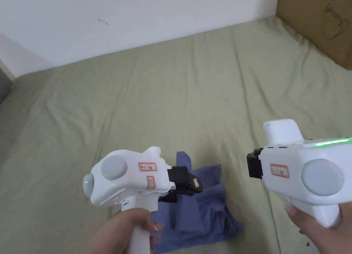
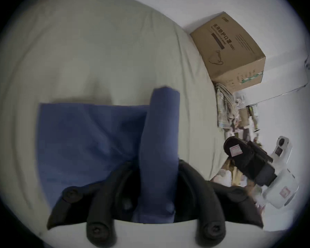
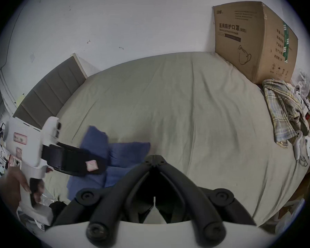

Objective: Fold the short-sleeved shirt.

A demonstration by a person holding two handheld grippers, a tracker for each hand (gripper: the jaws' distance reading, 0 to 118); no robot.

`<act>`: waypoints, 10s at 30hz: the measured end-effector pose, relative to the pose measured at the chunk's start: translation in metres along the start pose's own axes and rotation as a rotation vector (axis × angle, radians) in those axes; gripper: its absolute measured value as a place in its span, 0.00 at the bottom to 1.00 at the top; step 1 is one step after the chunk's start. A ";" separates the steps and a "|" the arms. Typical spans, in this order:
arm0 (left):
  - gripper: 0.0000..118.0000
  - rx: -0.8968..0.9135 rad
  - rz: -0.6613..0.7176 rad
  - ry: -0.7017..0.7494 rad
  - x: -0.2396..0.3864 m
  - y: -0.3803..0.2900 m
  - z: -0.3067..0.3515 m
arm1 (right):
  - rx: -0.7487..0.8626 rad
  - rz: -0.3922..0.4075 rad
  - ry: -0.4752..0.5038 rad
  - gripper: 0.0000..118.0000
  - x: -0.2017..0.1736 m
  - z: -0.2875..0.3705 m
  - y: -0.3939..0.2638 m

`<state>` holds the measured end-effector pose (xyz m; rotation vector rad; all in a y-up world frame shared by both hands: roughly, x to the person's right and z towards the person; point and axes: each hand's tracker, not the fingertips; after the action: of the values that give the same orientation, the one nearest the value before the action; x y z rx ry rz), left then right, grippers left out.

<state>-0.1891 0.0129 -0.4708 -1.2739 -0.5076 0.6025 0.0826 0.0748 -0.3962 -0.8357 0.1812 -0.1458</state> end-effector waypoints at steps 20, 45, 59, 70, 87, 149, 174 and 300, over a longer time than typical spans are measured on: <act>0.00 -0.019 -0.270 0.070 0.035 -0.007 -0.017 | 0.009 -0.035 -0.004 0.00 0.017 -0.008 -0.001; 0.00 0.396 -0.134 0.002 -0.025 -0.067 0.122 | -0.037 -0.131 0.209 0.00 0.016 -0.006 0.003; 0.00 0.373 0.201 -0.149 -0.144 -0.071 0.128 | -0.459 -0.268 0.514 0.00 0.019 -0.139 -0.026; 1.00 0.177 0.224 -0.479 -0.196 -0.019 0.057 | -0.464 -0.379 0.566 0.00 0.058 -0.141 -0.038; 0.24 0.055 0.170 -0.573 -0.177 -0.003 -0.008 | -0.458 -0.451 0.597 0.00 0.065 -0.144 -0.048; 0.00 0.273 -0.298 0.957 -0.266 -0.020 0.332 | -0.096 0.109 -0.111 0.00 -0.344 -0.085 -0.001; 0.02 1.046 -0.525 0.503 0.187 -0.110 0.161 | 0.565 0.024 -0.079 0.00 -0.024 0.188 0.053; 0.93 1.269 -0.499 0.502 0.168 -0.162 0.247 | 0.712 0.178 -0.101 0.74 -0.121 0.215 0.037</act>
<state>-0.2043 0.2748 -0.2543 -0.0363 0.0447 0.0777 0.0138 0.2783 -0.2703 -0.1148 0.0954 0.0048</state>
